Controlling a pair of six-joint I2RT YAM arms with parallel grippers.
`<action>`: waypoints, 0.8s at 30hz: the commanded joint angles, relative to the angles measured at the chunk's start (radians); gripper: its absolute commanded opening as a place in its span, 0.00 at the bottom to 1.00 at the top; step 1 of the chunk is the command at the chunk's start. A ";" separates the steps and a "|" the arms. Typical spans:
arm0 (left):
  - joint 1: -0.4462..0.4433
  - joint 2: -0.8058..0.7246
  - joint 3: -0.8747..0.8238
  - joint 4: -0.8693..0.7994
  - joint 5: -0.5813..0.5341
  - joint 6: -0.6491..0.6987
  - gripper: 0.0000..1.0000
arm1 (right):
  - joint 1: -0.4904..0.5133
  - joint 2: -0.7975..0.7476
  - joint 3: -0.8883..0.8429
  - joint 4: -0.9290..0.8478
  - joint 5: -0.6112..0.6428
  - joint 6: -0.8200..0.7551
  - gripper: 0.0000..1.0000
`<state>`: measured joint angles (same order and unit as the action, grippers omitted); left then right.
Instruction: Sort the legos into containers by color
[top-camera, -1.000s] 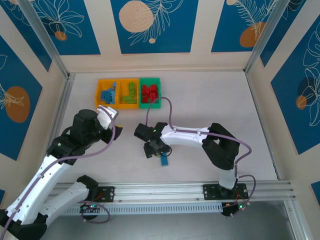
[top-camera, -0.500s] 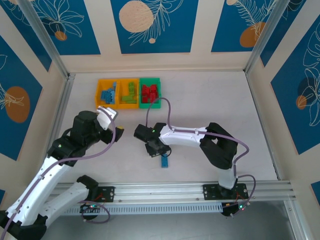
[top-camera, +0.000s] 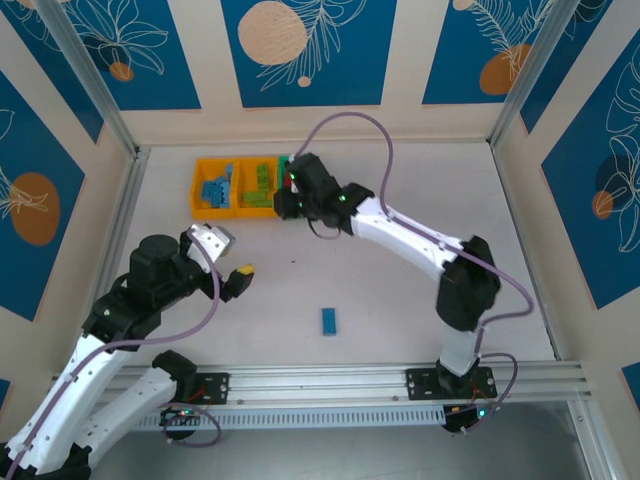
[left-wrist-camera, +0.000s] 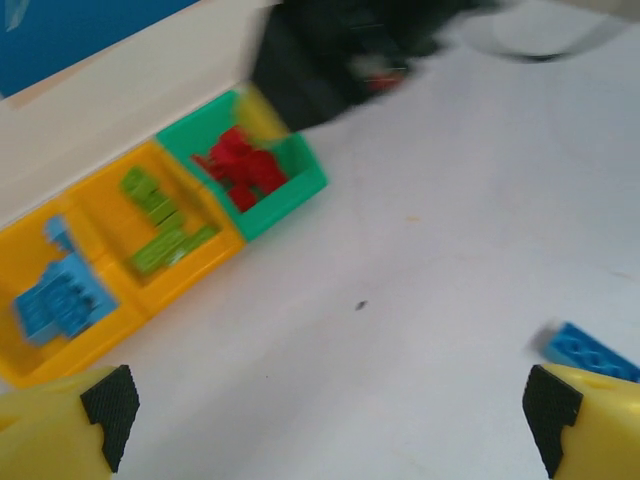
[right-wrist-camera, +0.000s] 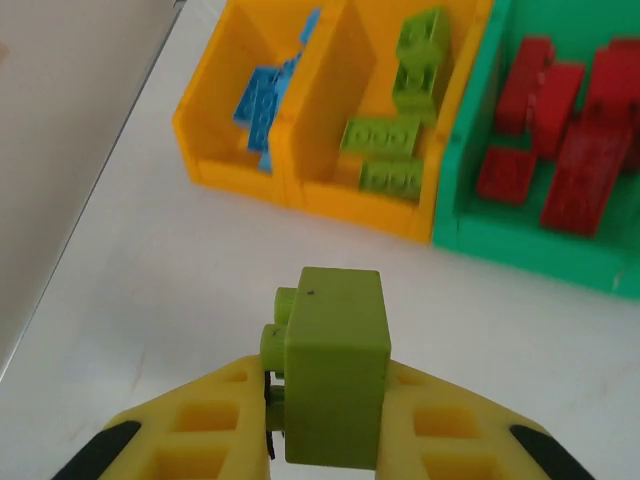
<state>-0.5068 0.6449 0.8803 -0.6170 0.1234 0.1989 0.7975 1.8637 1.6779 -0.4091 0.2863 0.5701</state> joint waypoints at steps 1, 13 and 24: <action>0.002 -0.010 -0.019 0.040 0.200 0.058 1.00 | -0.029 0.179 0.176 0.021 -0.050 -0.101 0.19; 0.002 0.029 -0.009 0.020 0.082 0.048 1.00 | -0.071 0.825 1.167 -0.243 -0.111 -0.238 0.51; 0.002 0.102 0.005 -0.006 -0.069 0.015 1.00 | -0.058 0.307 0.643 -0.202 -0.090 -0.254 0.58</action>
<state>-0.5064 0.7284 0.8722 -0.6106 0.0914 0.2344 0.7338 2.3852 2.4306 -0.6270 0.1974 0.3389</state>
